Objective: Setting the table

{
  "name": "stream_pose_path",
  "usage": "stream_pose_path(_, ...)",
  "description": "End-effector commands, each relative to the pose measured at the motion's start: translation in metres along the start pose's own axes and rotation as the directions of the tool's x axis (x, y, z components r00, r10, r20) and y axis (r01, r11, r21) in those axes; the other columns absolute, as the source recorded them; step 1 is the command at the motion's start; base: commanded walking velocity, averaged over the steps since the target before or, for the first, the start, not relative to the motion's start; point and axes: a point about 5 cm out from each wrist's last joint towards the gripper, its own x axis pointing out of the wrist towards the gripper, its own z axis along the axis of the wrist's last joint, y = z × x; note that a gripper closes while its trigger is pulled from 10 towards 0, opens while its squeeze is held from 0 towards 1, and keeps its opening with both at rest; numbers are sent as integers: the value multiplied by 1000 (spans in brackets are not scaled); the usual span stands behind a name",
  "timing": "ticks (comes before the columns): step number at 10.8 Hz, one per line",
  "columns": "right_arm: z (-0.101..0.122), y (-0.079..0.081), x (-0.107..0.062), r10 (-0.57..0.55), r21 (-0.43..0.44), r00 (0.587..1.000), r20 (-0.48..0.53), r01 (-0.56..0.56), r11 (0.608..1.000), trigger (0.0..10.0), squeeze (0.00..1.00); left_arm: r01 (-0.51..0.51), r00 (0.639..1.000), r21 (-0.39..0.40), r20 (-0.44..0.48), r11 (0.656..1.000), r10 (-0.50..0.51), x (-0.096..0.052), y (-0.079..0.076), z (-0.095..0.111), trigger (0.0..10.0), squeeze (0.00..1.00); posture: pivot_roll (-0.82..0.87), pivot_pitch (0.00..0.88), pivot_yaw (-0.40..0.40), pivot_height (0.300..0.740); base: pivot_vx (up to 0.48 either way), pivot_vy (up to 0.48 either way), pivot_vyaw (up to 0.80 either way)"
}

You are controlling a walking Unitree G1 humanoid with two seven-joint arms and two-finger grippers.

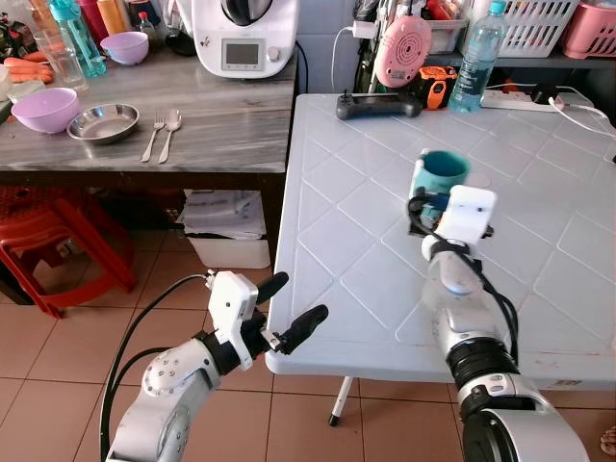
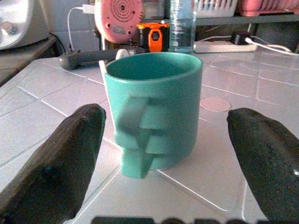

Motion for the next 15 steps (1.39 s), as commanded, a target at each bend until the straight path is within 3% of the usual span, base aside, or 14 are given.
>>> stream_pose_path(1, 12, 8, 4, 33, -5, 998, 49, -33, 999, 10000, 0, -21, 1000, 15, 1, 1000, 21, 0, 2, 2, 10000, 0, 99, 68, 17, 740, 0, 0, 0)
stream_pose_path(4, 14, 10, 7, 45, -9, 998, 41, -45, 999, 10000, 0, -26, 1000, 15, 0, 1000, 26, 2, 2, 3, 10000, 0, 101, 62, 14, 740, 0, 0, 0)
stream_pose_path(7, 0, 10, 10, 82, -18, 993, -82, -84, 996, 10000, 0, -8, 1000, 12, -9, 1000, 8, 2, 2, 4, 10000, 0, 102, 64, 14, 740, 0, 0, 0)
stream_pose_path(10, -3, 8, 13, 92, -52, 990, -109, -98, 994, 10000, 0, -14, 1000, 3, -5, 1000, 14, 1, 0, 3, 10000, 0, 104, 69, 5, 740, 0, 0, 0)
stream_pose_path(11, -3, 3, 14, 79, -73, 990, -115, -87, 994, 3529, 0, -17, 1000, -2, -2, 1000, 17, 1, 0, 2, 10000, 0, 101, 71, 3, 740, 0, 0, 0)
stream_pose_path(12, -4, 1, 15, 76, -76, 990, -116, -85, 993, 0, 0, -17, 1000, -3, -1, 1000, 17, 2, 0, 2, 10000, 0, 101, 71, 3, 740, 0, 0, 0)
stream_pose_path(15, -5, -11, 17, 62, -90, 990, -125, -73, 993, 275, 0, 55, 998, -25, 27, 998, -54, 7, -4, 5, 10000, 0, 82, 68, -1, 740, 0, 0, 0)
